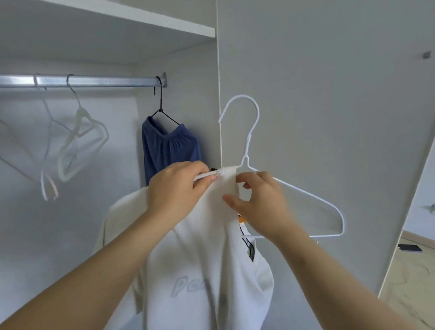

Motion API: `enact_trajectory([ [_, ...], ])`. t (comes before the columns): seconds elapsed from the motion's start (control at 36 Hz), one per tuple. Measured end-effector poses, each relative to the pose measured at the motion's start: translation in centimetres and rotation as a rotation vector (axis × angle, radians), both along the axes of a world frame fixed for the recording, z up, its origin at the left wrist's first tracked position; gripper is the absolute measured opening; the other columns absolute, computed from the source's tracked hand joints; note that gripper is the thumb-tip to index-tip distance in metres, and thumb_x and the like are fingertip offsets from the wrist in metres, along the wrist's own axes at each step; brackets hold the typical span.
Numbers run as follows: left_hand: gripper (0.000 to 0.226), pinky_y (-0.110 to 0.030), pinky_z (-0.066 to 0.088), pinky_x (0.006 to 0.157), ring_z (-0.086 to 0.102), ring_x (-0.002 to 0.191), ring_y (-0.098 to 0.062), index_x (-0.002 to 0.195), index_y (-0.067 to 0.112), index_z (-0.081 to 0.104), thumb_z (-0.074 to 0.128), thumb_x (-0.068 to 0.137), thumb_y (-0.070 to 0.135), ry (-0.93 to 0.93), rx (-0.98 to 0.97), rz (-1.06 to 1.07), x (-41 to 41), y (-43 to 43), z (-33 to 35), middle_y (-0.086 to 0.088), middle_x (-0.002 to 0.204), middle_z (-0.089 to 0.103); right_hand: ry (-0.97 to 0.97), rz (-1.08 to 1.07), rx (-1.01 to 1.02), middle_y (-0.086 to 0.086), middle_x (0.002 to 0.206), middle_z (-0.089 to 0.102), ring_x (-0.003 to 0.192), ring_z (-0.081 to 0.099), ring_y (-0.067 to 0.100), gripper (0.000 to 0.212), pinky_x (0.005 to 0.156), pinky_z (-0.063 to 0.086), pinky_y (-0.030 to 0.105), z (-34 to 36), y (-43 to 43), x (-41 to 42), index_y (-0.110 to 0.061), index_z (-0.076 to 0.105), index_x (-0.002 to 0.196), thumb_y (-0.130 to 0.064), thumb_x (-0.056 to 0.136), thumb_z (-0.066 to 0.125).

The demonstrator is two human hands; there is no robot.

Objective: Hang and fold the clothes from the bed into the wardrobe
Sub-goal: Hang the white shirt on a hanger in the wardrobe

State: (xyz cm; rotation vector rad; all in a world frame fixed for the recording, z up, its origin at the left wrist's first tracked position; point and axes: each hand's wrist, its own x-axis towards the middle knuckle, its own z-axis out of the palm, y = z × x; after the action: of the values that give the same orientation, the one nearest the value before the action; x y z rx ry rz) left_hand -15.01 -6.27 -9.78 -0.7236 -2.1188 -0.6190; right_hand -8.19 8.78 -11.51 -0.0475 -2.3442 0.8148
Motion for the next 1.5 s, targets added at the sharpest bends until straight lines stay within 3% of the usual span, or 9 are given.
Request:
enact_trajectory([
  [0.08, 0.021, -0.024, 0.028, 0.048, 0.044, 0.063, -0.010, 0.074, 0.021, 0.064, 0.064, 0.084, 0.040, 0.001, 0.017, 0.007, 0.3, -0.7, -0.1, 0.005, 0.067, 0.061, -0.026, 0.123, -0.169, -0.009, 0.084, 0.054, 0.070, 0.051, 0.004, 0.008, 0.061, 0.035, 0.003, 0.1, -1.1, -0.4, -0.020, 0.059, 0.088, -0.021, 0.083, 0.065],
  [0.17, 0.021, -0.019, 0.027, 0.048, 0.043, 0.062, -0.010, 0.074, 0.021, 0.063, 0.063, 0.085, 0.039, -0.013, 0.023, 0.028, 0.4, -1.7, 0.1, 0.005, 0.068, 0.061, 0.029, 0.180, -0.393, -0.010, 0.069, 0.058, 0.063, 0.054, 0.007, 0.022, 0.062, 0.043, 0.009, -0.2, -1.9, -0.7, -0.026, 0.051, 0.071, -0.011, 0.085, 0.059],
  [0.25, 0.021, -0.024, 0.029, 0.049, 0.045, 0.063, -0.012, 0.077, 0.024, 0.062, 0.061, 0.085, 0.043, -0.072, 0.028, 0.048, 0.2, -2.7, 0.6, 0.008, 0.070, 0.060, -0.087, 0.367, -0.614, -0.001, 0.061, 0.059, 0.058, 0.055, 0.019, 0.018, 0.063, 0.049, 0.034, -0.1, -3.0, -0.5, -0.015, 0.051, 0.075, -0.005, 0.090, 0.051],
  [0.56, 0.019, -0.030, 0.042, 0.062, 0.057, 0.073, -0.019, 0.078, 0.026, 0.065, 0.066, 0.080, 0.046, -0.090, 0.139, 0.066, -1.0, -6.0, 3.4, 0.019, 0.060, 0.051, -0.331, 0.759, -0.647, 0.006, 0.089, 0.068, 0.080, 0.061, 0.015, 0.015, 0.074, 0.048, 0.028, -1.5, -4.0, -1.0, -0.015, 0.068, 0.095, -0.012, 0.094, 0.053],
  [0.69, 0.019, -0.026, 0.031, 0.061, 0.047, 0.068, -0.013, 0.069, 0.036, 0.056, 0.065, 0.080, 0.048, -0.072, 0.209, 0.082, -2.0, -7.5, 4.4, 0.023, 0.060, 0.047, -0.530, 0.845, -0.528, -0.003, 0.100, 0.068, 0.088, 0.064, 0.007, 0.020, 0.080, 0.048, 0.017, -2.1, -3.6, -1.3, -0.018, 0.068, 0.104, -0.008, 0.092, 0.054],
  [0.81, 0.023, -0.026, 0.031, 0.064, 0.047, 0.069, -0.013, 0.065, 0.039, 0.051, 0.065, 0.081, 0.047, -0.046, 0.257, 0.097, -2.4, -8.7, 5.6, 0.021, 0.061, 0.048, -0.779, 0.689, -0.133, -0.006, 0.098, 0.066, 0.096, 0.062, 0.012, 0.019, 0.081, 0.046, 0.016, -4.1, -2.6, -1.8, -0.015, 0.068, 0.105, -0.021, 0.087, 0.063],
  [0.94, 0.018, -0.026, 0.036, 0.066, 0.052, 0.072, -0.016, 0.073, 0.035, 0.057, 0.068, 0.079, 0.048, -0.037, 0.252, 0.095, -3.0, -11.0, 6.1, 0.017, 0.064, 0.052, -0.880, 0.419, 0.332, -0.007, 0.117, 0.052, 0.112, 0.048, 0.015, 0.070, 0.093, 0.033, 0.026, -5.9, -0.1, -2.4, -0.035, 0.025, 0.145, -0.040, 0.084, 0.059],
  [1.03, 0.022, -0.029, 0.040, 0.069, 0.054, 0.074, -0.017, 0.074, 0.035, 0.059, 0.058, 0.072, 0.056, -0.037, 0.184, 0.104, -2.9, -11.9, 5.5, 0.012, 0.069, 0.055, -0.737, 0.322, 0.558, -0.010, 0.134, 0.047, 0.124, 0.041, 0.010, 0.044, 0.098, 0.025, 0.035, -6.2, 1.0, -3.1, -0.027, 0.051, 0.127, -0.041, 0.085, 0.054],
  [1.5, 0.067, -0.032, 0.046, 0.051, 0.060, 0.059, -0.023, 0.069, 0.012, 0.069, 0.032, 0.088, 0.064, 0.262, -0.167, 0.130, -3.8, -15.9, 2.0, -0.004, 0.059, 0.061, -0.452, 0.081, 0.664, -0.003, 0.117, 0.059, 0.112, 0.050, 0.017, 0.028, 0.091, 0.028, 0.028, -4.3, 5.0, -4.2, -0.020, 0.059, 0.111, -0.030, 0.097, 0.037],
])
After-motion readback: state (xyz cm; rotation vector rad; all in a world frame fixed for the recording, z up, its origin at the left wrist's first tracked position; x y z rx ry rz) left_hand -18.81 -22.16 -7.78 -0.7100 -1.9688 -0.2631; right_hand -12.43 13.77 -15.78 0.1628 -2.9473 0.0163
